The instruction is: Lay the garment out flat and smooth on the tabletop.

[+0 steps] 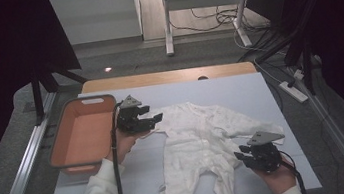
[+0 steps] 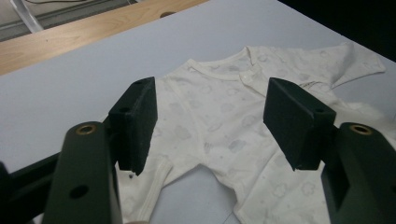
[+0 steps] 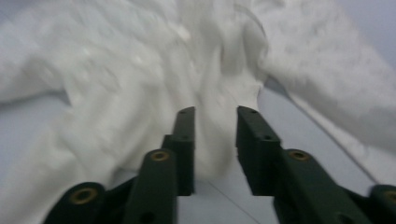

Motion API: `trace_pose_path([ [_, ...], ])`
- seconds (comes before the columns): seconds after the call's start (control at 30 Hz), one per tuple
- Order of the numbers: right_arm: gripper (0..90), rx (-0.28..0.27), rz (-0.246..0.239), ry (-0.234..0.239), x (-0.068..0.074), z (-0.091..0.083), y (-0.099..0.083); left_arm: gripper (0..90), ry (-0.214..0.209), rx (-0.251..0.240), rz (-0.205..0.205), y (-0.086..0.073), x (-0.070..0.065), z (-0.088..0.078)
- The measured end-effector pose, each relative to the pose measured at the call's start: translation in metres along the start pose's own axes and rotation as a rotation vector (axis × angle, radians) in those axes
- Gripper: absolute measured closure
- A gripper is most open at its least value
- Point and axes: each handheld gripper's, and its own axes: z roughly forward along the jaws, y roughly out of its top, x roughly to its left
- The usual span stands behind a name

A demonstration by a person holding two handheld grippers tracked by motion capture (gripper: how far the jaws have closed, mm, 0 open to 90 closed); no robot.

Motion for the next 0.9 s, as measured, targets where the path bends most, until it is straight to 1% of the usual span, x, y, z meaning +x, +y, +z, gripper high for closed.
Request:
trace_pose_path([
  [0.07,57.8,-0.046,-0.008,0.022,0.006,-0.005,0.005,35.4,0.001,-0.002,0.001,0.000,0.000,-0.001],
  [0.1,56.2,-0.073,-0.015,0.043,0.011,-0.007,0.007,35.4,0.001,-0.003,0.001,0.000,0.000,-0.001],
  [0.13,55.8,-0.085,-0.027,0.060,0.015,-0.008,0.009,35.4,0.001,-0.003,0.002,0.000,0.000,-0.001],
  [0.17,55.2,-0.095,-0.040,0.088,0.020,-0.009,0.011,35.4,0.001,-0.004,0.002,0.000,0.000,-0.001],
  [0.23,55.0,-0.105,-0.081,0.138,0.032,-0.008,0.014,35.4,0.001,-0.003,0.002,0.000,0.000,-0.001],
  [0.3,54.7,-0.100,-0.133,0.174,0.046,-0.006,0.016,35.4,0.001,-0.002,0.002,0.000,0.000,0.000],
  [0.37,54.5,-0.092,-0.169,0.216,0.060,-0.002,0.017,35.4,0.001,0.000,0.002,0.000,0.000,0.000],
  [0.4,54.4,-0.080,-0.193,0.241,0.068,0.001,0.018,35.4,0.001,-0.001,0.002,0.000,0.000,-0.001],
  [0.47,54.2,-0.073,-0.223,0.272,0.079,0.005,0.018,35.4,0.001,-0.002,0.002,0.000,0.000,-0.001],
  [0.6,53.7,-0.044,-0.270,0.356,0.101,0.015,0.019,35.4,0.001,-0.003,0.002,0.000,0.000,-0.001],
  [0.67,53.5,-0.030,-0.307,0.392,0.112,0.019,0.018,35.4,0.002,-0.002,0.002,0.000,0.000,-0.001],
  [0.7,53.5,-0.025,-0.332,0.403,0.117,0.020,0.017,35.4,0.001,-0.002,0.003,0.000,0.000,-0.001],
  [0.77,53.5,-0.028,-0.367,0.429,0.128,0.023,0.016,35.4,0.002,-0.004,0.002,0.000,-0.001,-0.001],
  [0.83,53.5,-0.014,-0.387,0.451,0.136,0.027,0.016,35.3,0.003,-0.007,0.003,0.000,-0.001,-0.001],
  [0.9,53.0,0.003,-0.404,0.461,0.142,0.034,0.017,35.4,0.004,-0.006,0.003,0.000,-0.001,-0.001],
])
